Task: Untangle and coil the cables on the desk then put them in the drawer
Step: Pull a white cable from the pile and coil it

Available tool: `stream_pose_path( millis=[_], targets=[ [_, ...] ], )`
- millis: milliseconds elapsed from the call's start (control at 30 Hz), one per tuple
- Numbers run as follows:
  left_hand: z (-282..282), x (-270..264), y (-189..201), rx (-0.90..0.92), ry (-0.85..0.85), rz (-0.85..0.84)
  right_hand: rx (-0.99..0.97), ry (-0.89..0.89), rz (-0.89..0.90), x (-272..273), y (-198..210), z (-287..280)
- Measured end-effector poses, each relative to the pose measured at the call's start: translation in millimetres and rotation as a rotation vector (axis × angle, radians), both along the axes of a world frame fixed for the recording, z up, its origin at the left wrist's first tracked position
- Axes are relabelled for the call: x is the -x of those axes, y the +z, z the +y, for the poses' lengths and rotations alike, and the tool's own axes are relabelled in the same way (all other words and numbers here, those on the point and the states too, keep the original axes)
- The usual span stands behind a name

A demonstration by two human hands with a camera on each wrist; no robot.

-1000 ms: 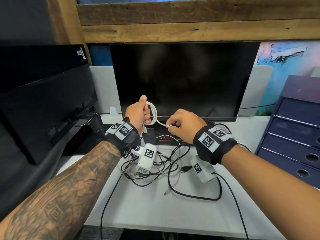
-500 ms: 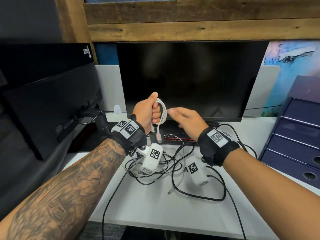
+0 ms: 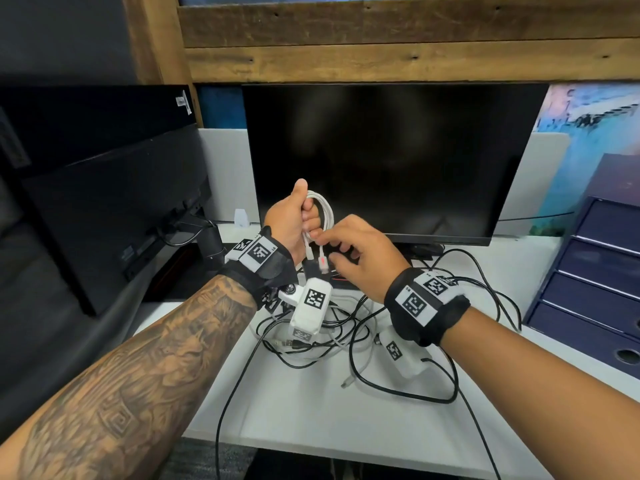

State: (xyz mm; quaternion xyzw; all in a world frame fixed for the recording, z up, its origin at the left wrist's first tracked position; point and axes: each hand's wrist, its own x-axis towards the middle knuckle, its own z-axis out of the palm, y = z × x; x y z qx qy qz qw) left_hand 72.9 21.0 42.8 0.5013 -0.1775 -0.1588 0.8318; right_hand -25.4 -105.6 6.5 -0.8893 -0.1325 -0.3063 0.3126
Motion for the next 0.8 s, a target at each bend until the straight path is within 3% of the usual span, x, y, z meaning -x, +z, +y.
stream_pose_path(
  millis=[300,467,633,800],
  targets=[
    [-6.2,7.0,-2.8,-0.105,-0.044,0.005,0.140,0.007,0.016,2.7,12.6,-6.6],
    [-11.7,14.2,-9.6,-0.236,-0.097,-0.124,-0.125,0.005,-0.044,3.3,28.2,0.5],
    [-18.8,25.2,-10.5,-0.119,-0.211,-0.067,-0.399,0.028,-0.001,7.9,39.6,2.3],
    [-19.9,24.0,-8.9,-0.105,-0.262,-0.028,-0.481,0.008,0.006,10.5,43.0,-1.4]
  ],
)
